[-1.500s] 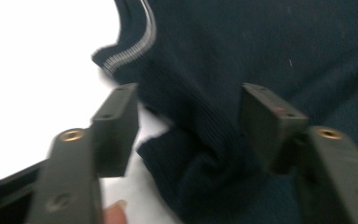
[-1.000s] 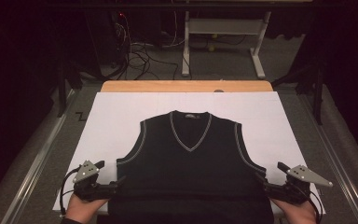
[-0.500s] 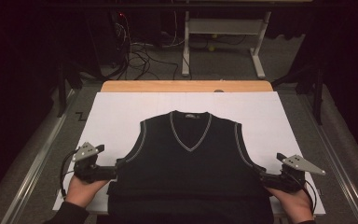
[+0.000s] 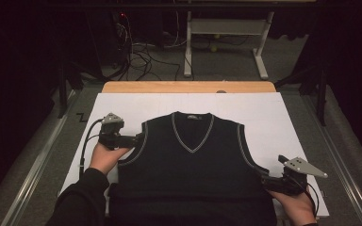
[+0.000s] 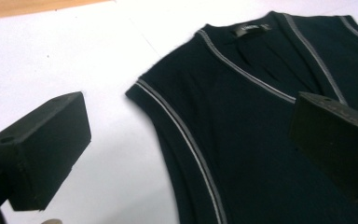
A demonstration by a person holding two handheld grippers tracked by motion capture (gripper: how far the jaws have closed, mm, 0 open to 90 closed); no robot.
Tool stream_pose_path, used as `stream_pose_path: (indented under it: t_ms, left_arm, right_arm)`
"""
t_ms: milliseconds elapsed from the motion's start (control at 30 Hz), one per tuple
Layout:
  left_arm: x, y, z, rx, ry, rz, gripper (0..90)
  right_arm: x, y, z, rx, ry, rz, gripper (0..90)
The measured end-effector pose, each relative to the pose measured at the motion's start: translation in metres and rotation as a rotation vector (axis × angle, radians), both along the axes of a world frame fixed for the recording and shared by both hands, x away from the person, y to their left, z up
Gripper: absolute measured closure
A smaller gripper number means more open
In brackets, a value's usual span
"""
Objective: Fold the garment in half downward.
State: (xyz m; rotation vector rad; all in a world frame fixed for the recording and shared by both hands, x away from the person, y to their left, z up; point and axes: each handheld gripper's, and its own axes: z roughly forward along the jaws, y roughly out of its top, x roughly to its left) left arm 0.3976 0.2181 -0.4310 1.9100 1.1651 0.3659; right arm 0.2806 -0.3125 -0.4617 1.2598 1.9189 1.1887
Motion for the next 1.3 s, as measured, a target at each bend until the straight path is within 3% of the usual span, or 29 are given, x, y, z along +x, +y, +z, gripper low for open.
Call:
stream_pose_path:
  t_ms: [167, 333, 500, 633, 667, 733, 800, 867, 933, 1000, 1033, 1100, 1167, 1300]
  left_arm:
    - [0.03, -0.004, -0.006, 0.015, 0.093, 0.016, 8.9]
    - [0.053, -0.013, -0.014, 0.036, 0.141, 0.052, 15.8]
    - [0.069, -0.025, -0.025, 0.134, 0.174, 0.086, 22.7]
    - [0.075, -0.033, -0.034, 0.131, 0.218, 0.085, 31.1]
    - [0.075, -0.034, -0.037, 0.147, 0.232, 0.083, 36.1]
    - [0.072, -0.039, -0.038, 0.167, 0.211, 0.077, 40.6]
    - [0.07, -0.042, -0.038, 0.177, 0.204, 0.06, 51.1]
    - [0.067, -0.047, -0.038, 0.169, 0.202, 0.052, 63.1]
    - [0.063, -0.049, -0.04, 0.161, 0.175, 0.054, 68.7]
    - [0.059, -0.046, -0.046, 0.105, 0.146, 0.078, 70.1]
    - [0.058, -0.043, -0.048, 0.064, 0.141, 0.09, 71.0]
    - [0.058, -0.041, -0.049, 0.041, 0.145, 0.091, 71.0]
    - [0.058, -0.039, -0.049, 0.026, 0.148, 0.09, 71.1]
    - [0.057, -0.037, -0.051, 0.01, 0.149, 0.091, 71.1]
  right_arm:
    - [0.0, 0.0, -0.001, 0.001, 0.008, 0.0, 0.0]
    - [-0.001, -0.001, -0.002, 0.005, 0.007, 0.0, 0.0]
    - [0.0, -0.002, -0.005, 0.007, 0.019, -0.002, 0.0]
    - [-0.001, -0.003, -0.007, 0.008, 0.023, -0.003, 0.0]
    - [-0.001, -0.003, -0.007, 0.01, 0.025, -0.004, 0.0]
    - [0.0, -0.003, -0.007, 0.009, 0.026, -0.002, 0.0]
    - [0.0, -0.002, -0.007, 0.005, 0.023, -0.001, 0.0]
    - [0.001, -0.001, -0.007, -0.001, 0.023, 0.006, 0.1]
    - [0.001, 0.001, -0.004, -0.007, 0.024, 0.009, 1.1]
    - [0.001, 0.007, 0.006, -0.007, 0.016, 0.024, 3.3]
    - [0.006, 0.018, 0.021, -0.027, -0.008, 0.052, 5.4]
    - [0.01, 0.022, 0.026, -0.036, -0.017, 0.06, 6.0]
    - [0.025, 0.032, 0.035, -0.048, -0.017, 0.068, 6.8]
    - [0.071, 0.048, 0.037, -0.081, 0.059, 0.057, 10.5]
